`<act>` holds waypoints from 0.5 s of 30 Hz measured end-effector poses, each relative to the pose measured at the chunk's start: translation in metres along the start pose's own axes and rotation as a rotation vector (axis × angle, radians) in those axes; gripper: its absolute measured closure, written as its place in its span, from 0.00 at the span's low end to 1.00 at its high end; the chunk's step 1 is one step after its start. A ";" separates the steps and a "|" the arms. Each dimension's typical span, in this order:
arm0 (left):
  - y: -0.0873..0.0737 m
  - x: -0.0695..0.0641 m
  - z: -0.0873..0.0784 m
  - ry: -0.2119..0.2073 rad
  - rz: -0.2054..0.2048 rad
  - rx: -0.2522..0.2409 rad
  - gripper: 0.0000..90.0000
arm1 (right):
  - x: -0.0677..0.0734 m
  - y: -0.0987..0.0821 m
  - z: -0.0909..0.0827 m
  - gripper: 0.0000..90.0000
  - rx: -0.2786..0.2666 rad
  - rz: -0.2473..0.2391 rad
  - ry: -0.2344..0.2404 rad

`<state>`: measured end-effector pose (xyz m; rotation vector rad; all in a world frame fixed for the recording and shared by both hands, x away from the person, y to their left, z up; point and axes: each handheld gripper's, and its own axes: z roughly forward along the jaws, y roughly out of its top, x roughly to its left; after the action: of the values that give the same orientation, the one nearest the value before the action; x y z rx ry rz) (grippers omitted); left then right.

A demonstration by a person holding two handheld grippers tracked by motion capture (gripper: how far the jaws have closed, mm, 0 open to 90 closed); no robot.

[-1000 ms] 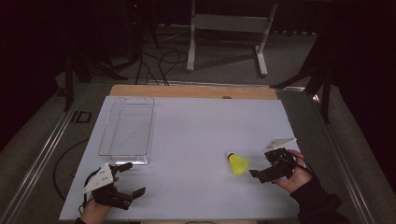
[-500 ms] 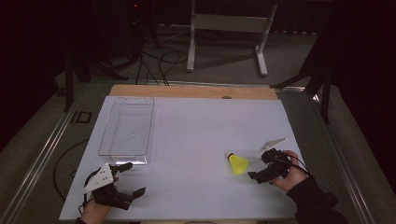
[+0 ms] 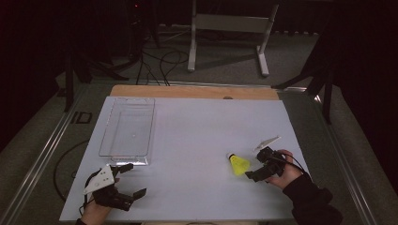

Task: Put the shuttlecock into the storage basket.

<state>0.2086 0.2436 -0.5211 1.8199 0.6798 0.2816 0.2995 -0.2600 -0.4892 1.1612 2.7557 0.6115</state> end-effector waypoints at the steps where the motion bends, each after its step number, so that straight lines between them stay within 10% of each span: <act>1: 0.000 0.000 0.000 0.000 0.002 0.002 0.00 | 0.000 0.001 0.001 0.19 0.005 -0.003 0.007; 15: 0.000 0.000 0.000 -0.002 0.002 0.004 0.00 | -0.003 0.013 0.013 0.41 0.038 0.007 0.006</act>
<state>0.2088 0.2438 -0.5212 1.8242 0.6776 0.2804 0.3132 -0.2499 -0.4965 1.1786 2.7811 0.5663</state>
